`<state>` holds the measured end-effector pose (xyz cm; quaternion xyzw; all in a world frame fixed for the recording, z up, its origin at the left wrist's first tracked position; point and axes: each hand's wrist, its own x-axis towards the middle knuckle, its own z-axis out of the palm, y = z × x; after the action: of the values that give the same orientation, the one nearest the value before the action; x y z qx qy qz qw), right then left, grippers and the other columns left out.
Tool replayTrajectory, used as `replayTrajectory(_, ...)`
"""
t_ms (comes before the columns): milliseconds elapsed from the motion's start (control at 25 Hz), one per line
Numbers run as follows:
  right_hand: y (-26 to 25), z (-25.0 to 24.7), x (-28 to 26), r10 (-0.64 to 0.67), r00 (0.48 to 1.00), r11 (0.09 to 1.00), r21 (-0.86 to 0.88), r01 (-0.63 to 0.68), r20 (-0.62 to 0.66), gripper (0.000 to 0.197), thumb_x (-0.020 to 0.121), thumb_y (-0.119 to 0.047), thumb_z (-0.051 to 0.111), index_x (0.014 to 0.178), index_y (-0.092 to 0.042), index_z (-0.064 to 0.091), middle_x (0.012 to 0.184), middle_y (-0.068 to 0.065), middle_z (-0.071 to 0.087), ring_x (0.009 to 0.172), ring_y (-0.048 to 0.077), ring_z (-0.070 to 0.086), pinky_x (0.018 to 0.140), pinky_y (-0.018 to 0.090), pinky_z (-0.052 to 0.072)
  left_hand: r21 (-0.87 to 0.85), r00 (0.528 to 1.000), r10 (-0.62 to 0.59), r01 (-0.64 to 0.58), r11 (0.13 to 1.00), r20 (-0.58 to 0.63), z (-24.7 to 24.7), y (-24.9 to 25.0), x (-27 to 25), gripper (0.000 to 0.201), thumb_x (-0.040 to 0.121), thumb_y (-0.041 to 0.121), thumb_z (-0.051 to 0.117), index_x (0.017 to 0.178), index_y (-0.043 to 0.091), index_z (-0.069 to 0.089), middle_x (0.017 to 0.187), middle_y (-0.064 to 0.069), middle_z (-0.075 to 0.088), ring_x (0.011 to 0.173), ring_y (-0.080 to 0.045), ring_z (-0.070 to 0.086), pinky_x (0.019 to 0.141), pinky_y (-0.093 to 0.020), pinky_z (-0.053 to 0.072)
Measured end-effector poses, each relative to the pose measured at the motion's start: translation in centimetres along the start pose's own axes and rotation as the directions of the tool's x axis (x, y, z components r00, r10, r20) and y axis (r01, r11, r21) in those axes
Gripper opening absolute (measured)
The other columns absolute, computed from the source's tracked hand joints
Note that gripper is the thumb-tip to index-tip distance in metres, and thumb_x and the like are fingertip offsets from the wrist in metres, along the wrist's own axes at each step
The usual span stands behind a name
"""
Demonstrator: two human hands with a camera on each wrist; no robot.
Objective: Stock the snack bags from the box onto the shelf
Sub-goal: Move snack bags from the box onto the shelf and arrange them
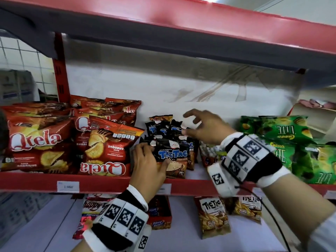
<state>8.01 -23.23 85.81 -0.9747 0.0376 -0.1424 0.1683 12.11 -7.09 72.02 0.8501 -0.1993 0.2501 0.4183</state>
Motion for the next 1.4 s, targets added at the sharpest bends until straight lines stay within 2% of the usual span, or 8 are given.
replayTrajectory(80,0.3,-2.5,2.4,-0.007,1.000,0.998,-0.069,0.007,0.006,0.042,0.084,-0.039,0.067,0.123,-0.029,0.054,0.121,0.002,0.056,0.095,0.014,0.052,0.081,0.025,0.040,0.039,0.999,-0.042,0.042,0.998,0.023,0.0,0.2,0.4,0.052,0.084,0.035,0.067,0.115,-0.001,0.047,0.123,-0.016,0.039,0.122,-0.030,0.033,0.107,-0.039,0.030)
replayTrajectory(280,0.2,-4.0,8.5,-0.040,0.979,0.924,-0.366,0.112,0.199,0.034,0.089,-0.033,0.063,0.122,-0.026,0.059,0.125,0.002,0.060,0.113,0.021,0.055,0.099,0.033,0.043,0.042,0.997,-0.080,0.080,0.996,-0.007,-0.1,0.5,1.1,0.047,0.087,0.030,0.064,0.116,-0.001,0.045,0.122,-0.018,0.043,0.119,-0.031,0.037,0.104,-0.042,0.031)
replayTrajectory(640,0.4,1.8,17.0,-0.113,0.958,0.912,-0.355,0.206,0.263,0.038,0.094,-0.023,0.056,0.130,-0.015,0.054,0.136,0.004,0.053,0.125,0.023,0.048,0.098,0.029,0.037,0.049,0.999,0.007,-0.006,0.999,-0.036,1.0,-0.4,1.1,0.055,0.088,0.034,0.051,0.134,0.010,0.032,0.134,-0.006,0.031,0.123,-0.012,0.019,0.104,-0.032,0.028)
replayTrajectory(840,1.2,3.8,19.0,-0.046,0.949,0.953,-0.271,0.135,0.311,0.039,0.090,-0.014,0.061,0.128,-0.010,0.055,0.123,0.010,0.062,0.097,0.025,0.061,0.071,0.024,0.047,0.073,0.999,0.015,-0.013,0.997,-0.029,1.3,-0.6,1.0,0.051,0.089,0.036,0.047,0.132,0.013,0.034,0.133,-0.004,0.032,0.125,-0.017,0.023,0.104,-0.033,0.030)
replayTrajectory(960,1.1,4.5,19.2,-0.032,0.951,0.930,-0.338,0.141,0.308,0.034,0.085,-0.012,0.066,0.119,-0.010,0.064,0.119,0.006,0.065,0.108,0.024,0.060,0.075,0.024,0.043,0.070,1.000,0.016,-0.015,0.997,-0.010,1.2,-0.7,1.1,0.050,0.088,0.037,0.046,0.131,0.013,0.034,0.132,-0.005,0.032,0.124,-0.018,0.024,0.105,-0.033,0.030)
replayTrajectory(1080,1.1,4.0,19.4,-0.057,0.972,0.942,-0.311,0.128,0.226,0.021,0.084,-0.010,0.066,0.104,-0.006,0.071,0.111,0.009,0.069,0.101,0.023,0.062,0.071,0.023,0.042,0.070,1.000,0.023,-0.023,0.997,-0.002,1.3,-0.6,1.2,0.049,0.089,0.036,0.046,0.131,0.013,0.034,0.132,-0.004,0.032,0.124,-0.018,0.025,0.104,-0.032,0.030)
replayTrajectory(1280,2.2,4.7,19.3,0.011,0.969,0.958,-0.281,0.060,0.246,0.029,0.084,-0.021,0.070,0.111,-0.009,0.068,0.111,0.006,0.068,0.099,0.022,0.063,0.079,0.026,0.049,0.068,1.000,0.020,-0.021,0.997,0.006,1.2,-0.5,0.9,0.050,0.090,0.037,0.045,0.132,0.014,0.035,0.134,-0.005,0.032,0.126,-0.020,0.028,0.106,-0.032,0.030)
replayTrajectory(1400,2.1,5.1,19.4,-0.022,0.972,0.960,-0.265,0.085,0.233,0.019,0.082,-0.022,0.071,0.099,-0.013,0.074,0.101,0.006,0.072,0.083,0.014,0.059,0.061,0.020,0.043,0.076,1.000,0.023,-0.024,0.997,0.018,1.1,-0.7,0.9,0.050,0.090,0.040,0.041,0.133,0.017,0.031,0.136,-0.001,0.028,0.128,-0.017,0.024,0.108,-0.030,0.027)
